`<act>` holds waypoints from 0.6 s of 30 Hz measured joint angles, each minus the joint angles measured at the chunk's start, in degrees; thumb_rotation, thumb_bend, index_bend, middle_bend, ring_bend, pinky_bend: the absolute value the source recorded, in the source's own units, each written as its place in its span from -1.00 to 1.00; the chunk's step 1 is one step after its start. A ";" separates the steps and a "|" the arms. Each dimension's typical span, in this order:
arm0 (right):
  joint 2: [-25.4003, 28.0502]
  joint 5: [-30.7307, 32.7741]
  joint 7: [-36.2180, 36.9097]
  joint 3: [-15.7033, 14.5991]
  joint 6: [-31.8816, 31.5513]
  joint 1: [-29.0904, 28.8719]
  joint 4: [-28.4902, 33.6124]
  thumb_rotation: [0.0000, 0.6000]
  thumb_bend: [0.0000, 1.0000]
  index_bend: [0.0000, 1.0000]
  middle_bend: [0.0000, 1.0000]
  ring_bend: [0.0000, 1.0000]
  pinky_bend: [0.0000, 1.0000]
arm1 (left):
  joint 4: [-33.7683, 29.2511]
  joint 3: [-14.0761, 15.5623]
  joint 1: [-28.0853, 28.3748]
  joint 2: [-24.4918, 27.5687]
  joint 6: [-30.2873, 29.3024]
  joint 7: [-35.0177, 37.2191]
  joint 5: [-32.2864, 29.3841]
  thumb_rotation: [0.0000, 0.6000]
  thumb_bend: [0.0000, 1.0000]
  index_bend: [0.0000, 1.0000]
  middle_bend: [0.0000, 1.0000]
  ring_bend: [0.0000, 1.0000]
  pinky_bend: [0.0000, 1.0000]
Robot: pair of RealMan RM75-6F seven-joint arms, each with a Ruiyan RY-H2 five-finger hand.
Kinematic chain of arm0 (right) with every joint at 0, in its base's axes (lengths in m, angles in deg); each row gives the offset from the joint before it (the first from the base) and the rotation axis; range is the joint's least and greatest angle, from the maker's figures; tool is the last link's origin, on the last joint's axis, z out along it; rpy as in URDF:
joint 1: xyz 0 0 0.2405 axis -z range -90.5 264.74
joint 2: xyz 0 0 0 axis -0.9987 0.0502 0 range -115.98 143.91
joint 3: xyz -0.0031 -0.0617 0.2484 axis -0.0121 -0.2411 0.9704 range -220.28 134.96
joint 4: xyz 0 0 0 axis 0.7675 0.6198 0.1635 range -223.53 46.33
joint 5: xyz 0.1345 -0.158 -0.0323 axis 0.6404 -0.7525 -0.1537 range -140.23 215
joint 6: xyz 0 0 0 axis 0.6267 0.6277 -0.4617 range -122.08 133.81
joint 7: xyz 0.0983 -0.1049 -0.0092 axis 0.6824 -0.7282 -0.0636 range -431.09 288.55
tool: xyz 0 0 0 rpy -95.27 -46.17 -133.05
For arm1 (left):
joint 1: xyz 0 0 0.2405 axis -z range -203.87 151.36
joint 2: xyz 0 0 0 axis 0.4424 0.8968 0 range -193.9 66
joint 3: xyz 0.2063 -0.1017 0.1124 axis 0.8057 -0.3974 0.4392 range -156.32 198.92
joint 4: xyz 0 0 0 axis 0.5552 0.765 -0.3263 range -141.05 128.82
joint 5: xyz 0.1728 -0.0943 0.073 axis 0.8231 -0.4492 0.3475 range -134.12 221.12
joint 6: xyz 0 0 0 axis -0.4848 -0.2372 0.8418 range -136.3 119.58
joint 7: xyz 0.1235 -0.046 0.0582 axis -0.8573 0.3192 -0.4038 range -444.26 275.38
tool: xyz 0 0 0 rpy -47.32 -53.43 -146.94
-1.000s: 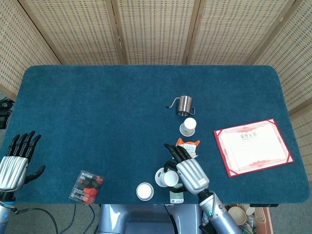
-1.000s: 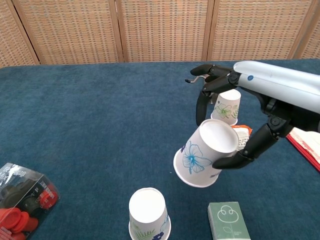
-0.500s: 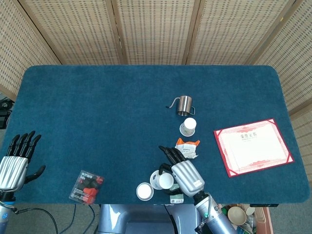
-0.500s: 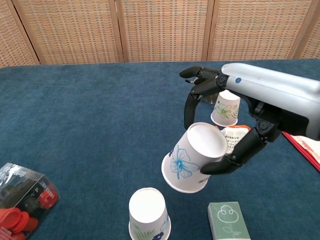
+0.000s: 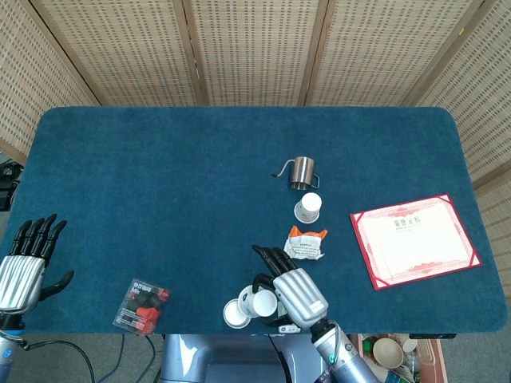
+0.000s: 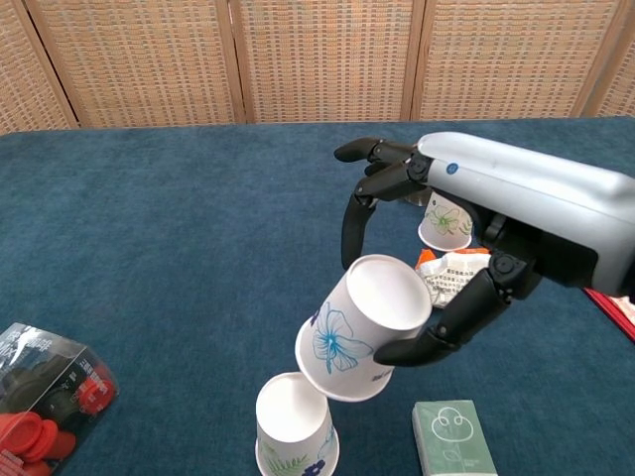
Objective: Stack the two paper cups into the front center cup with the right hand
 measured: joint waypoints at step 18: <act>-1.80 0.42 -0.85 -0.85 -0.27 -0.37 -0.53 1.00 -0.89 0.05 -0.94 -1.00 -1.00 | 0.08 0.01 0.02 0.00 0.07 0.06 0.01 1.00 -0.48 -1.00 -1.00 -1.00 -1.00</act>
